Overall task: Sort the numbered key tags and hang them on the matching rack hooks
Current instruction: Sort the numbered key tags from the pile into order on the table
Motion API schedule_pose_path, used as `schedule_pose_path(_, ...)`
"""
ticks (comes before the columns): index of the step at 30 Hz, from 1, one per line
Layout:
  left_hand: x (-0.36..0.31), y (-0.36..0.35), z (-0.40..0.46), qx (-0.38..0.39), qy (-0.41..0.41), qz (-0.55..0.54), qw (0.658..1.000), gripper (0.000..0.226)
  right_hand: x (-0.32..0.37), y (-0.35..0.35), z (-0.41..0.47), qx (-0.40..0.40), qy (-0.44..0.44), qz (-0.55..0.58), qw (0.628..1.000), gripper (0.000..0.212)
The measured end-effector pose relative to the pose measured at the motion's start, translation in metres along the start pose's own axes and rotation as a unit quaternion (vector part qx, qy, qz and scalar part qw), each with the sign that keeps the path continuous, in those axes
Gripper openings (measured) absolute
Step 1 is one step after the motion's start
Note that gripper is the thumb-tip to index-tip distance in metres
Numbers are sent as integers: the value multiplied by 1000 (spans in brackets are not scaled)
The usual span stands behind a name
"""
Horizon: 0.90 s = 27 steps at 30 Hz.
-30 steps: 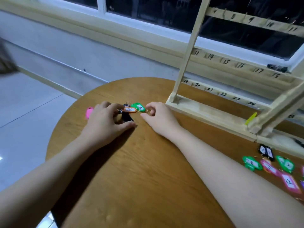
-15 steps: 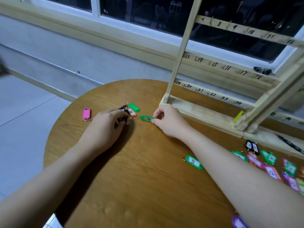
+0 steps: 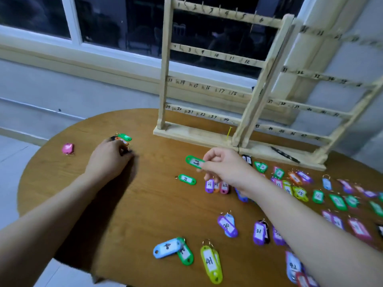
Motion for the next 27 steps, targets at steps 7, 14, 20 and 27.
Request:
schedule_pose_path(7,-71,-2,-35,114,-91,-63,987,24,-24,37,-44,-59,-4,-19,998,7)
schedule_pose_path(14,-158,10,-97,209,-178,-311,910,9,-43,59,-81,-53,-30,-36,998,18)
schedule_pose_path(20,-195,25,-143,247,-209,-342,882,19,-56,81,-126,-78,-12,-14,997,16)
schedule_pose_path(27,-239,40,-182,263,-179,-354,879,31,-64,106,-193,-144,4,31,989,11)
Point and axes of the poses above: each hand's wrist, its own z-axis towards the middle knuckle, its own y-axis out of the back of the hand, x = y × z, the point moved 1 cm from there along z, towards the middle knuckle, and after that the axes turned 5 degrees about -y, right-handed, at the moved point
